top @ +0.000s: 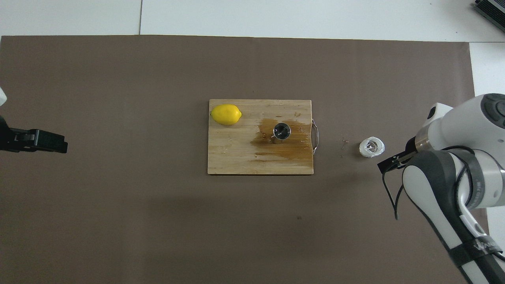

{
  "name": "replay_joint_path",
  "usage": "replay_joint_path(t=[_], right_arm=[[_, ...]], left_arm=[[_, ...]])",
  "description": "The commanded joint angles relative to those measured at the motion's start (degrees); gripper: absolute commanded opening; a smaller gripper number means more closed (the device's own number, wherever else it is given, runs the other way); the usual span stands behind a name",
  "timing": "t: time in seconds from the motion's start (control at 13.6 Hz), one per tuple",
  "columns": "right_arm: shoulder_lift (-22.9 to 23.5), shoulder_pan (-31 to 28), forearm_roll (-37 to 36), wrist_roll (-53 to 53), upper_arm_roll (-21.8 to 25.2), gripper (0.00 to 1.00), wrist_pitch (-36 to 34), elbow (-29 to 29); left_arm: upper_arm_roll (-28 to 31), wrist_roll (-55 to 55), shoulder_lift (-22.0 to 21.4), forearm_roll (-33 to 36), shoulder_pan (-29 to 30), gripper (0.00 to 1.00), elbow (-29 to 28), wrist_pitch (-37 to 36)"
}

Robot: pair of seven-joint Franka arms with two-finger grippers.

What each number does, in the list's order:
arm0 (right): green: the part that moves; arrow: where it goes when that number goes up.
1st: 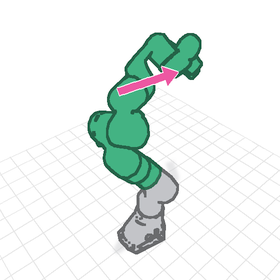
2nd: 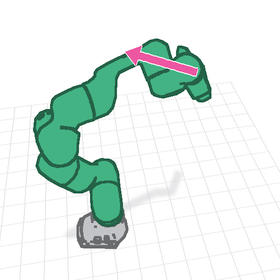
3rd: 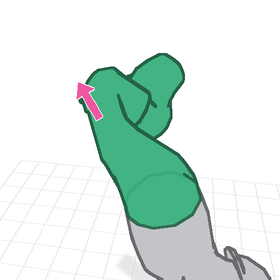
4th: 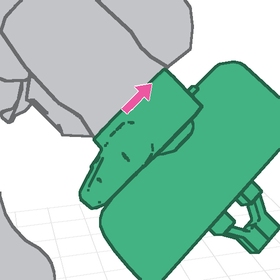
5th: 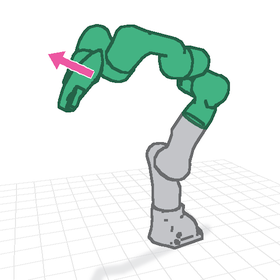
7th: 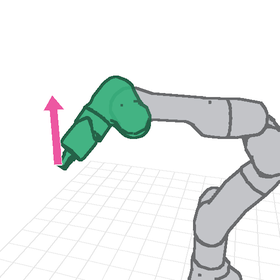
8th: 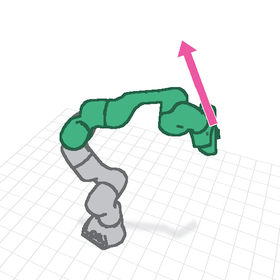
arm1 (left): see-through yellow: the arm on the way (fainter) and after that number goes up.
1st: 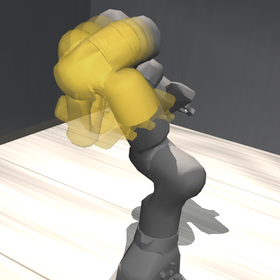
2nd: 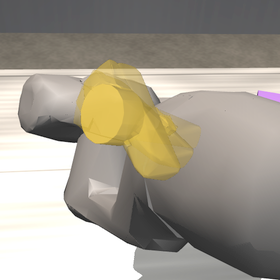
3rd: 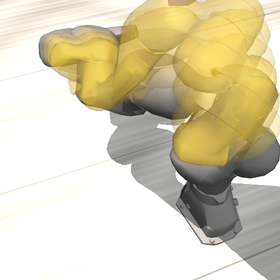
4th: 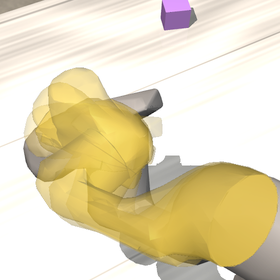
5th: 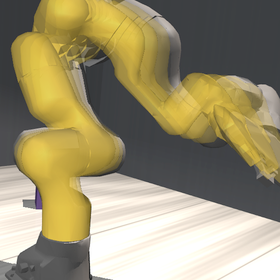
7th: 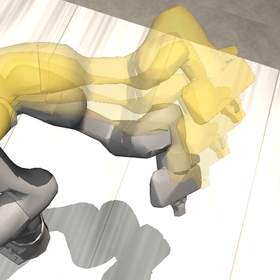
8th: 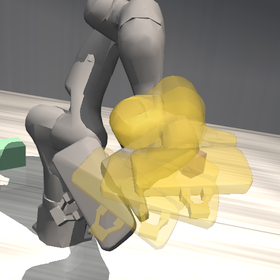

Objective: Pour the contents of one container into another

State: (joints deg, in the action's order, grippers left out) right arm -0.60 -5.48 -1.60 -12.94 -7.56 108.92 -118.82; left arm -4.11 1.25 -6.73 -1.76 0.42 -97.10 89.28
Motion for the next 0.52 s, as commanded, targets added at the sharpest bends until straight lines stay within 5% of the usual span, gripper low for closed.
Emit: replay_joint_path(t=[0.0, 0.44], right_arm=[[-0.27, 0.39, -0.78, 9.83, -0.27, 1.00, -5.89, 6.38], [0.70, -0.49, 4.06, 18.74, 0.26, 1.00, -23.66, 27.67]], left_arm=[[0.07, -0.55, -1.53, 0.27, 0.11, 1.00, -1.51, -0.24], [0.07, -0.55, -1.53, 0.27, 0.11, 1.00, -1.51, -0.16]])
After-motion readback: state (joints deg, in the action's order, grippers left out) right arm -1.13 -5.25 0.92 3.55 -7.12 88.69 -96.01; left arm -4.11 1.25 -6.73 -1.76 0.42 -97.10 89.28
